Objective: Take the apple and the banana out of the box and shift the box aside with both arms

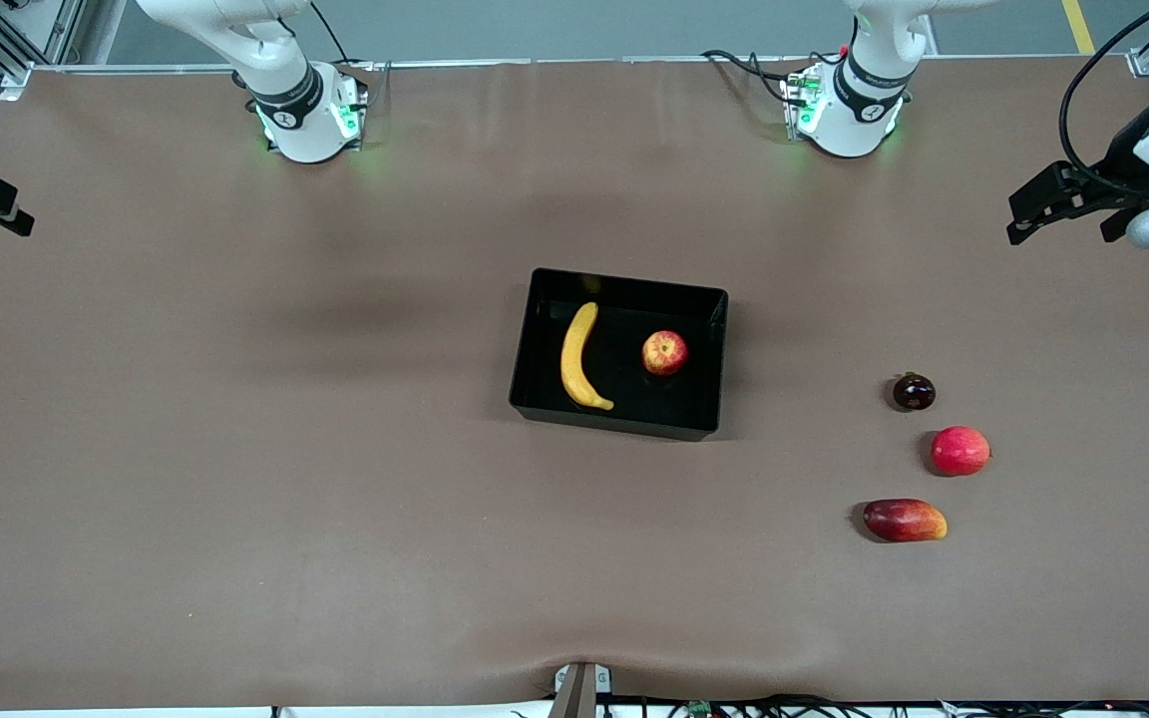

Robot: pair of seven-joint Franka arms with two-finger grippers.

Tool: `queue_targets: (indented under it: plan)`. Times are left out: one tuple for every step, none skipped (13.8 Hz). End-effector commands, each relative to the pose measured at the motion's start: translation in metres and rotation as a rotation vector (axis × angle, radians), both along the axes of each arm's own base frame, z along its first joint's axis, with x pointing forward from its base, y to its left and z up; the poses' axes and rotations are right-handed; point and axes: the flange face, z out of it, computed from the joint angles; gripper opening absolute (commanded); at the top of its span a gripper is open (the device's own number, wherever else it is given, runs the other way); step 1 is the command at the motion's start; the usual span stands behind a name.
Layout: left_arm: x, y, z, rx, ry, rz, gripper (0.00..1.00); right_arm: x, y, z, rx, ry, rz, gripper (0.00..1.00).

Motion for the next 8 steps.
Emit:
queue_targets:
  plan:
    - [0.0, 0.001, 0.006, -0.003, 0.007, -0.007, 1.0, -0.001, -0.004, 0.0, 0.02, -0.003, 0.001, 1.0]
    - [0.0, 0.001, 0.006, 0.004, 0.006, -0.008, 1.0, -0.001, -0.005, 0.0, 0.02, -0.002, 0.0, 1.0]
    - [0.001, -0.001, 0.005, 0.004, 0.008, -0.009, 1.0, -0.001, -0.005, 0.0, 0.02, -0.002, 0.0, 1.0]
    - [0.001, -0.006, 0.004, 0.004, 0.012, -0.019, 1.0, -0.001, -0.005, 0.0, 0.018, -0.002, 0.0, 1.0]
    - [0.005, -0.011, -0.004, 0.004, 0.029, -0.023, 1.0, -0.001, -0.006, 0.001, 0.018, -0.005, -0.002, 1.0]
    - [0.008, -0.014, -0.013, 0.002, 0.046, -0.02, 1.0, -0.001, -0.005, 0.001, 0.018, -0.005, 0.0, 1.0]
    - [0.008, -0.025, -0.018, 0.001, 0.055, -0.013, 1.0, 0.002, -0.006, -0.002, 0.017, 0.0, -0.002, 1.0]
    - [0.008, -0.047, -0.027, 0.001, 0.074, 0.017, 1.0, 0.007, -0.005, -0.008, 0.014, 0.015, -0.002, 1.0]
